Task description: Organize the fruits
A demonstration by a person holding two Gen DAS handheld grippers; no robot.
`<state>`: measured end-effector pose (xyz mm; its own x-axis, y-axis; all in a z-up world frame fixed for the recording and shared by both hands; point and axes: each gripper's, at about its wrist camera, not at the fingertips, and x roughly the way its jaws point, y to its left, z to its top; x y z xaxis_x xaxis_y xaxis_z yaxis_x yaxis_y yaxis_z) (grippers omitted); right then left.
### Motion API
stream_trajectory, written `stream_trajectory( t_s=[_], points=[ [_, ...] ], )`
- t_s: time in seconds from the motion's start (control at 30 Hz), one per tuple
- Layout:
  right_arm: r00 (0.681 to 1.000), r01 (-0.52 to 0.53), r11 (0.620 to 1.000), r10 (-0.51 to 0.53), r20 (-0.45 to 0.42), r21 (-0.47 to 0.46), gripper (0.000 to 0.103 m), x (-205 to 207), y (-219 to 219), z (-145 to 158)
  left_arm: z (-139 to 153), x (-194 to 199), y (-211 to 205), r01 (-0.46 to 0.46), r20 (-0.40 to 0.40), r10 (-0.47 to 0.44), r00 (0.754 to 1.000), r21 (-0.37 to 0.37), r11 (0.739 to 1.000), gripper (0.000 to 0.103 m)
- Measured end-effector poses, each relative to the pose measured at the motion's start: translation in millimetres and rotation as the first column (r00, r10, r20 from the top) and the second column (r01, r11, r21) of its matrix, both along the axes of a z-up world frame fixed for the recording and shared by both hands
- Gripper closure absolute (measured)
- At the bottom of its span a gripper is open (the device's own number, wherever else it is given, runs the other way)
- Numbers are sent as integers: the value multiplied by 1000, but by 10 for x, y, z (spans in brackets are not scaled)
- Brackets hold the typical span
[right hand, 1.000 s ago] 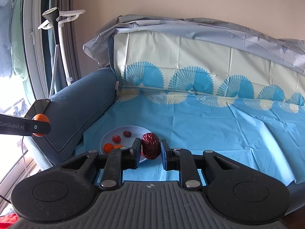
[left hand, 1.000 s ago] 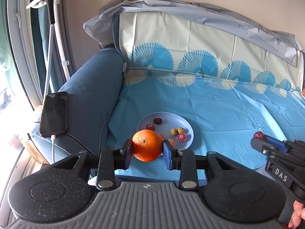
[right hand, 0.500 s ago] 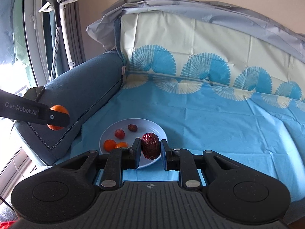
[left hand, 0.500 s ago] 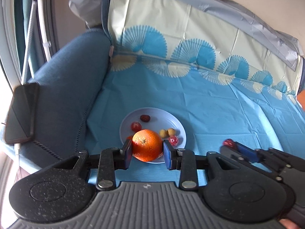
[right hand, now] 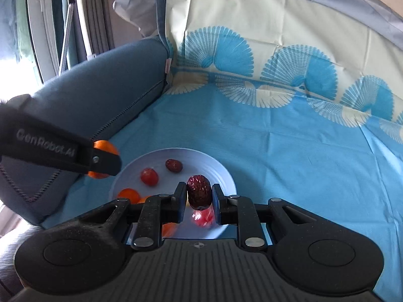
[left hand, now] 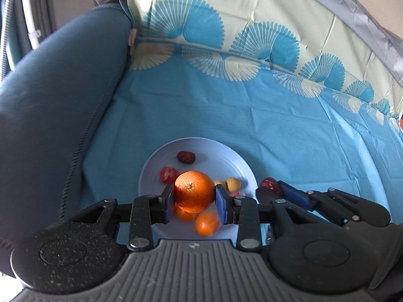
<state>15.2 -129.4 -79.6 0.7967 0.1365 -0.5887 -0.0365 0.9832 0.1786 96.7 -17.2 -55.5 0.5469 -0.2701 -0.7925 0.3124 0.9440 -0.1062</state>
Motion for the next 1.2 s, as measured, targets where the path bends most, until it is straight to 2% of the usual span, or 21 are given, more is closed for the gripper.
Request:
stream_trajectory(
  t_s=[0.23, 0.37, 0.4, 0.47, 0.5, 0.57, 0.63, 0.73, 0.83, 1.0, 1.2],
  points=[
    [999, -39, 999, 38, -31, -36, 81, 474, 14, -332, -386, 434, -160, -1, -24, 3, 1000, 55, 998, 66],
    [997, -45, 999, 43, -66, -22, 81, 620, 13, -469, -487, 536, -188, 7, -19, -6, 1000, 74, 997, 65],
    [997, -43, 999, 42, -72, -15, 81, 650, 14, -491, -495, 538, -186, 9, -4, -8, 1000, 79, 997, 61],
    [994, -59, 998, 58, -89, -5, 79, 711, 29, -523, -466, 514, -190, 27, 31, -29, 999, 84, 996, 26],
    [993, -64, 998, 64, -103, 0, 74, 734, 33, -526, -424, 481, -180, 18, 63, -24, 998, 91, 996, 1],
    [992, -52, 999, 53, -112, 11, 36, 717, 21, -501, -329, 358, -161, -8, 143, -5, 990, 96, 995, 0],
    [993, -41, 999, 42, -112, 10, 24, 619, 3, -449, -275, 256, -162, 29, 146, -47, 988, 126, 992, 0],
    [992, -44, 999, 43, -116, -2, 12, 382, -33, -347, -212, 72, -125, 30, 124, -50, 991, 157, 987, 0],
    [991, -45, 999, 44, -125, -9, 9, 92, -69, -218, -115, -155, -22, 16, 84, -28, 996, 141, 990, 0],
    [993, -23, 999, 20, -118, -22, 6, -399, -73, 47, 89, -541, 189, -63, 22, 61, 998, 96, 993, 0],
    [995, -14, 1000, 15, -99, 15, 1, -841, -44, 349, 341, -809, 295, -146, 46, 140, 989, 172, 974, 0]
  ],
)
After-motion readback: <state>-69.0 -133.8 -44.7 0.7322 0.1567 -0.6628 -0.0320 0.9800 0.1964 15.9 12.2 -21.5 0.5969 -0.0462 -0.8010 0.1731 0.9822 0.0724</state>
